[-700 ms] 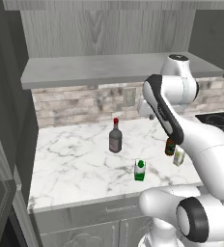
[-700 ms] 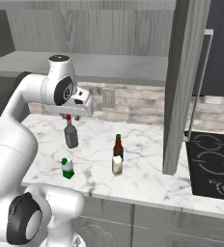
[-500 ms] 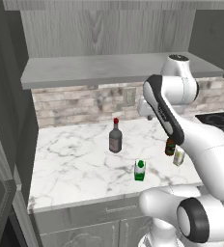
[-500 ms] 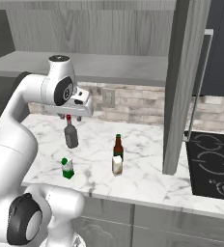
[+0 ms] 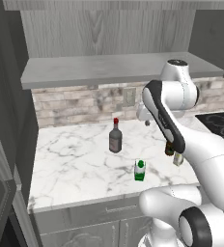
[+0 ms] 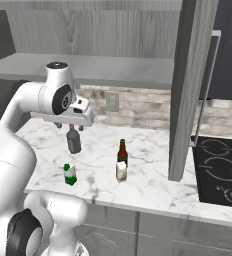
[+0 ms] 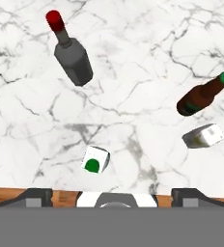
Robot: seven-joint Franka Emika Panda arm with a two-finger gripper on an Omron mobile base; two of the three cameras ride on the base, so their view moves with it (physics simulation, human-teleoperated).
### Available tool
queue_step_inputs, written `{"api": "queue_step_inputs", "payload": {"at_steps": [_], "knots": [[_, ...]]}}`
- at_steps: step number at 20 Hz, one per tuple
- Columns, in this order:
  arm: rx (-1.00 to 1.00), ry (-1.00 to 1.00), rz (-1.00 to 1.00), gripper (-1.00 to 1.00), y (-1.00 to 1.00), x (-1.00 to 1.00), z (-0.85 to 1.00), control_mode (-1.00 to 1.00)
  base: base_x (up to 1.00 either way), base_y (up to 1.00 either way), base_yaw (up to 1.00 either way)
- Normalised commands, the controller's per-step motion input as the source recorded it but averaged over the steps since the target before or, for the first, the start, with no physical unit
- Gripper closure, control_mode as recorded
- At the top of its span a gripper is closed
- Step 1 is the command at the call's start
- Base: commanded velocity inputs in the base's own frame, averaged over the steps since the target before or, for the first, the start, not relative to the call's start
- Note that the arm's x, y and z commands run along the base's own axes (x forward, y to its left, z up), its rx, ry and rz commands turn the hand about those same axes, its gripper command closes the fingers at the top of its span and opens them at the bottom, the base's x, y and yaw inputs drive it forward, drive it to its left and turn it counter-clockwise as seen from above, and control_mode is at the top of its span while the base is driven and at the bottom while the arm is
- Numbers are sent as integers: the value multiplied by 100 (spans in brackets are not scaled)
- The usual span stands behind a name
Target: Sort all alcoholic drinks to one cabinet, and non-alcoholic drinks to the other.
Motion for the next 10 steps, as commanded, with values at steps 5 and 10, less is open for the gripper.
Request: {"api": "queue_step_inputs", "payload": {"at_steps": [5,10], "knots": [[0,-1,3,-100,9,-17,-22,-100,0,0,0],[0,-6,5,-100,27,-4,-22,-100,0,0,0]]}}
